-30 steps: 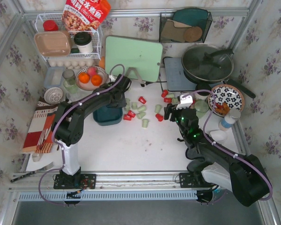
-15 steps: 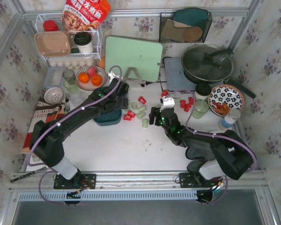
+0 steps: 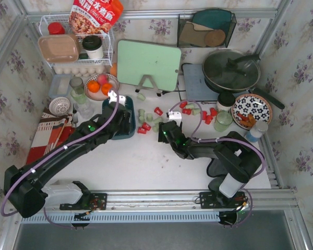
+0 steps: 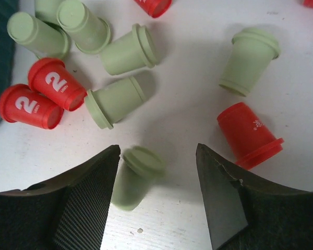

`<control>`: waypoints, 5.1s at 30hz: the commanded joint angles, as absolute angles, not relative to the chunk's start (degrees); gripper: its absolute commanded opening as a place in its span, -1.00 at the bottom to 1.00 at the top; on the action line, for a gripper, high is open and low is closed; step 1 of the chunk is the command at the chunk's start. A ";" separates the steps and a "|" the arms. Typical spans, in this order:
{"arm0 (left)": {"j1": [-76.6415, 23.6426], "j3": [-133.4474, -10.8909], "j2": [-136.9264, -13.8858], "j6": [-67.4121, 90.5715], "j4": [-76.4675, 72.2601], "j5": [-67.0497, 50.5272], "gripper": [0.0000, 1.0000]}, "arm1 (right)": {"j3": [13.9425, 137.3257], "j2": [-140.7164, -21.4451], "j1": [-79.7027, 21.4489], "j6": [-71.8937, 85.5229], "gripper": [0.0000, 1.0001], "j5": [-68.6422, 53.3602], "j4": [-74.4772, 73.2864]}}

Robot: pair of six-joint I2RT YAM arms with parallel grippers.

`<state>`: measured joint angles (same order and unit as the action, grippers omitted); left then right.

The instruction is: Mix the coffee capsules in the storage basket

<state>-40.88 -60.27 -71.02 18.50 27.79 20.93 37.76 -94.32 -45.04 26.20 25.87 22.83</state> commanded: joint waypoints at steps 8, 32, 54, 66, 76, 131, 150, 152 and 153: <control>-40.96 -58.51 -63.38 15.65 35.64 24.64 0.31 | 40.01 -98.51 -45.77 27.27 0.25 26.70 21.12; -35.49 -46.67 -61.80 20.63 27.47 23.07 0.32 | 40.18 -97.56 -46.73 25.18 0.41 21.07 10.53; -33.40 -37.37 -54.47 21.46 22.65 25.55 0.32 | 44.03 -98.26 -48.95 21.67 0.48 22.64 0.17; -33.40 -35.87 -48.94 21.46 23.37 24.90 0.32 | 45.58 -99.15 -49.13 20.17 0.00 22.38 -1.59; -33.40 -35.01 -46.11 22.17 23.32 24.65 0.32 | 51.59 -93.41 -49.62 20.06 -0.15 23.25 -6.10; -33.44 -30.89 -38.77 23.70 21.27 27.09 0.32 | 59.38 -96.51 -52.82 11.07 0.50 27.28 8.08; -33.40 -30.92 -40.28 23.53 20.92 27.33 0.32 | 58.31 -106.12 -43.76 14.51 0.52 13.66 7.91; -33.38 -30.94 -40.25 23.47 20.91 27.38 0.32 | 58.46 -106.24 -43.32 14.34 0.53 13.33 7.70; -33.40 -30.89 -40.26 23.47 20.89 27.37 0.32 | 58.53 -106.29 -43.14 14.21 0.53 13.09 7.61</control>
